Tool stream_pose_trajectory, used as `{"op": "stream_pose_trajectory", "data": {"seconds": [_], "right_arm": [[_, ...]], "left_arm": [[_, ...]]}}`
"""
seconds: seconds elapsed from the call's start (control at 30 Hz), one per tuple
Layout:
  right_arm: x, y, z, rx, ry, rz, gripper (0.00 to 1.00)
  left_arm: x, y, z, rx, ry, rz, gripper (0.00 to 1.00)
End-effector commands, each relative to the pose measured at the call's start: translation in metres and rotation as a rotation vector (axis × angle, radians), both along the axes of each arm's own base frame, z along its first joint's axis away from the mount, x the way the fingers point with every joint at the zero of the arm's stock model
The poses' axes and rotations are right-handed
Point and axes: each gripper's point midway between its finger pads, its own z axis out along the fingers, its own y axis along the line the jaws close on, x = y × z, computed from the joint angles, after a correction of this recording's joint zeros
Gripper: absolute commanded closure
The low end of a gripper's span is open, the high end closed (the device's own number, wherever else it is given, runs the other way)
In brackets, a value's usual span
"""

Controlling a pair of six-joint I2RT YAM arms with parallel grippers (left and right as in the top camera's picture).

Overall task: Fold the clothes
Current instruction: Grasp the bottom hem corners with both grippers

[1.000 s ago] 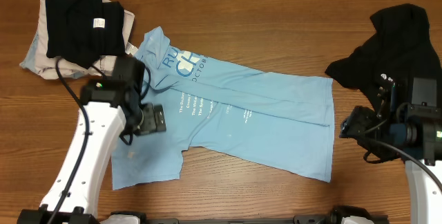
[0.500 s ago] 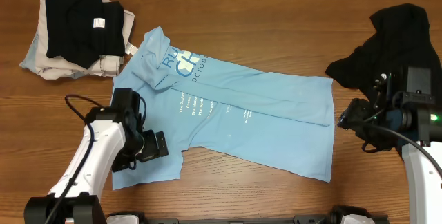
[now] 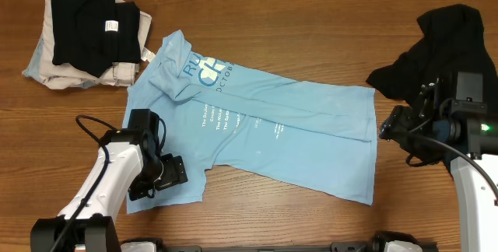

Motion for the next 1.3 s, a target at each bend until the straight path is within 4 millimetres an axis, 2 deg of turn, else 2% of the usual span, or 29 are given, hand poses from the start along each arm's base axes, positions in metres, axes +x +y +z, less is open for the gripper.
{"op": "stream_pose_trajectory", "data": {"seconds": [0.0, 0.23, 0.47, 0.53, 0.6, 0.67, 0.73, 0.83, 1.0, 1.1, 1.27], "right_arm": [[-0.002, -0.001, -0.007, -0.009, 0.014, 0.004, 0.32], [0.0, -0.002, -0.007, -0.01, 0.01, 0.003, 0.32], [0.002, -0.002, -0.007, -0.011, 0.003, 0.003, 0.32], [0.002, -0.002, -0.007, -0.01, 0.002, 0.004, 0.32], [0.003, -0.002, -0.006, -0.011, -0.001, 0.003, 0.32], [0.003, -0.002, -0.006, -0.011, -0.001, 0.003, 0.32], [0.003, -0.002, -0.006, -0.011, -0.001, 0.004, 0.32], [0.004, -0.002, -0.006, -0.012, -0.005, 0.004, 0.32], [0.005, -0.002, -0.006, -0.012, -0.009, 0.004, 0.31], [0.004, -0.002, -0.006, -0.012, -0.009, 0.004, 0.32], [0.005, -0.002, -0.006, -0.013, -0.01, 0.004, 0.31]], "left_arm": [[-0.01, 0.001, -0.001, 0.012, 0.037, 0.084, 0.18], [-0.037, -0.003, -0.011, 0.02, 0.123, 0.209, 0.2], [-0.041, -0.004, -0.013, 0.011, 0.136, 0.211, 0.2], [-0.041, -0.005, -0.013, 0.008, 0.135, 0.211, 0.28], [-0.041, -0.005, -0.013, 0.007, 0.133, 0.21, 0.51], [-0.039, -0.006, -0.013, -0.002, 0.129, 0.2, 0.63], [-0.035, -0.009, -0.013, -0.026, 0.113, 0.166, 0.63], [-0.029, -0.012, -0.012, -0.057, 0.089, 0.115, 0.55], [-0.017, -0.012, -0.008, -0.068, 0.051, 0.049, 0.52], [-0.008, -0.012, -0.006, -0.071, 0.018, 0.017, 0.46], [0.004, -0.011, -0.007, -0.069, -0.033, 0.002, 0.46]]}}
